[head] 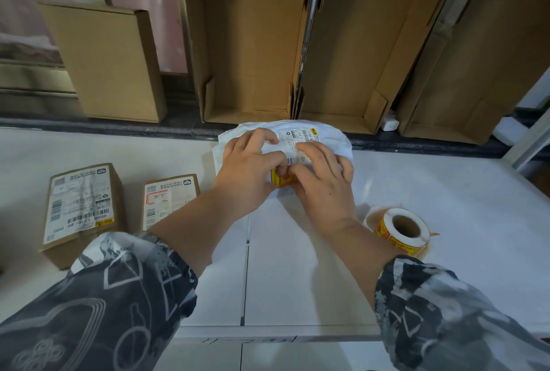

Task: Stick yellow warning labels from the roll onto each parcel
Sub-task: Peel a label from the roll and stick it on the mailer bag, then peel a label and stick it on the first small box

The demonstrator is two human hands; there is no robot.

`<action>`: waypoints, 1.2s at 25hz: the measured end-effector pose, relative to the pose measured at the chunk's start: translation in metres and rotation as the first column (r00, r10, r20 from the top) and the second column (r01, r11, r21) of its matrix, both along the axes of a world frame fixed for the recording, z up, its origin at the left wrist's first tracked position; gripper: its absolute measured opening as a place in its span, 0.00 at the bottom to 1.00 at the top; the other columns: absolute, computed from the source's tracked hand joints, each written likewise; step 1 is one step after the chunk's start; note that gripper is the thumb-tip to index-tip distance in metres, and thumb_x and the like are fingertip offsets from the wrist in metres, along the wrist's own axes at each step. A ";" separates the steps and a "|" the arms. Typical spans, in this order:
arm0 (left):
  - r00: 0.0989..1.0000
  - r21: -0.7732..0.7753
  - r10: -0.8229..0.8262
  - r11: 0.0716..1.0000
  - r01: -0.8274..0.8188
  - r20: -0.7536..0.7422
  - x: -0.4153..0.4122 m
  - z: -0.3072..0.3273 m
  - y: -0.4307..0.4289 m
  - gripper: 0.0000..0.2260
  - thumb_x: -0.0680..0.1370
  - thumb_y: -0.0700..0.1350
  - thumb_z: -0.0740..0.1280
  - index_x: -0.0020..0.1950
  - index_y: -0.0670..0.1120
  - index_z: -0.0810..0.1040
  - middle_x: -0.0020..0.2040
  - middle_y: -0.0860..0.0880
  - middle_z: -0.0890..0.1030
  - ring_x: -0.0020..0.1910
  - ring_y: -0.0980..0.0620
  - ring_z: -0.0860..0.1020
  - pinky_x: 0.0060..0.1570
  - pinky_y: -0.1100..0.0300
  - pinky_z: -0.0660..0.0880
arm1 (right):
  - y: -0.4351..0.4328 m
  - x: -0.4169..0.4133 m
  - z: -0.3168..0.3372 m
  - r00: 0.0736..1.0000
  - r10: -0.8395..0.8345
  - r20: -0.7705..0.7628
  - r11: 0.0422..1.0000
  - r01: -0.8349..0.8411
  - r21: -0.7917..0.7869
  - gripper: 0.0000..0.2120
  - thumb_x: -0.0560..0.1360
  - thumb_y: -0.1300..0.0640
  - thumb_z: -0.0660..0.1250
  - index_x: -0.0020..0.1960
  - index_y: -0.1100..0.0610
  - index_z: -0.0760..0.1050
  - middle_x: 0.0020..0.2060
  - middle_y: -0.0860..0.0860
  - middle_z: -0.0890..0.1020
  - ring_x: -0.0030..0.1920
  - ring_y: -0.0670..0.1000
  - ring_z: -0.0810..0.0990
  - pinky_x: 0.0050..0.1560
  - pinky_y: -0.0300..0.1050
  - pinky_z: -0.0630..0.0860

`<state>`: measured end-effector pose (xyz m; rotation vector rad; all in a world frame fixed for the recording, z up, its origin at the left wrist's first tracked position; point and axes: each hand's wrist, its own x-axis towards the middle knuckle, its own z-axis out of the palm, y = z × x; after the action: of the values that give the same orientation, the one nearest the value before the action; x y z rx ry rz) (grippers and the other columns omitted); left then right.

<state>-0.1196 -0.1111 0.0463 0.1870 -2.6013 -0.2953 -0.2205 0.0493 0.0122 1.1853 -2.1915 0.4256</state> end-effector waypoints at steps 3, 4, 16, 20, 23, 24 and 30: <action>1.000 0.003 0.010 1.000 -0.010 -0.019 -0.001 -0.003 0.000 0.12 0.69 0.47 0.79 0.45 0.57 0.77 0.68 0.52 0.69 0.72 0.46 0.68 0.71 0.45 0.62 | 0.000 -0.003 0.000 1.000 -0.005 -0.002 1.000 0.005 0.006 0.12 0.72 0.56 0.76 0.54 0.46 0.79 0.70 0.49 0.75 0.75 0.53 0.70 0.66 0.53 0.59; 1.000 0.012 0.009 1.000 -0.009 -0.010 -0.001 -0.003 0.001 0.12 0.70 0.46 0.79 0.45 0.56 0.77 0.68 0.52 0.69 0.72 0.46 0.68 0.71 0.45 0.62 | -0.001 -0.004 0.000 1.000 -0.006 0.001 1.000 0.006 0.009 0.13 0.72 0.56 0.76 0.54 0.46 0.79 0.70 0.49 0.75 0.75 0.53 0.70 0.65 0.53 0.59; 0.975 0.647 0.029 0.752 0.125 -0.221 0.078 -0.041 0.113 0.21 0.72 0.29 0.66 0.47 0.56 0.76 0.51 0.59 0.74 0.55 0.60 0.78 0.53 0.66 0.72 | 0.103 0.097 0.001 0.931 -0.331 0.155 0.838 0.366 -0.405 0.11 0.70 0.52 0.75 0.50 0.53 0.81 0.54 0.50 0.79 0.58 0.57 0.79 0.55 0.60 0.68; 0.996 0.741 -0.063 0.666 0.090 -0.065 0.044 -0.056 0.147 0.21 0.73 0.28 0.59 0.52 0.54 0.75 0.53 0.56 0.76 0.54 0.63 0.76 0.54 0.72 0.70 | 0.108 0.077 -0.016 0.798 -0.586 0.140 0.789 0.601 -0.124 0.20 0.70 0.40 0.71 0.54 0.52 0.77 0.53 0.51 0.79 0.59 0.58 0.77 0.56 0.58 0.65; 0.996 0.746 -0.091 0.664 0.059 0.002 0.019 -0.054 0.151 0.19 0.75 0.29 0.58 0.59 0.49 0.74 0.58 0.52 0.77 0.55 0.59 0.75 0.57 0.69 0.71 | 0.117 0.069 -0.017 0.774 -0.613 0.158 0.768 0.631 -0.111 0.13 0.72 0.48 0.72 0.54 0.50 0.76 0.50 0.48 0.81 0.60 0.56 0.77 0.58 0.58 0.64; 0.994 0.743 -0.106 0.667 0.055 0.022 0.013 -0.055 0.150 0.19 0.75 0.29 0.58 0.61 0.48 0.74 0.59 0.52 0.77 0.57 0.57 0.75 0.59 0.65 0.72 | 0.120 0.066 -0.017 0.772 -0.611 0.177 0.766 0.633 -0.116 0.13 0.71 0.51 0.73 0.53 0.50 0.76 0.48 0.48 0.82 0.59 0.57 0.77 0.58 0.58 0.63; 0.961 0.773 -0.267 0.623 0.117 0.071 -0.002 -0.056 0.146 0.30 0.73 0.30 0.57 0.74 0.49 0.69 0.72 0.51 0.74 0.72 0.55 0.72 0.74 0.56 0.69 | 0.156 0.062 -0.021 0.881 -0.359 0.308 0.902 0.413 -0.129 0.19 0.72 0.63 0.74 0.58 0.49 0.73 0.53 0.43 0.84 0.68 0.51 0.68 0.59 0.48 0.54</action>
<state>-0.1216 0.0349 -0.0094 0.2255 -2.4896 -1.5399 -0.1588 0.2055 -0.0090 0.5840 -2.4867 0.6432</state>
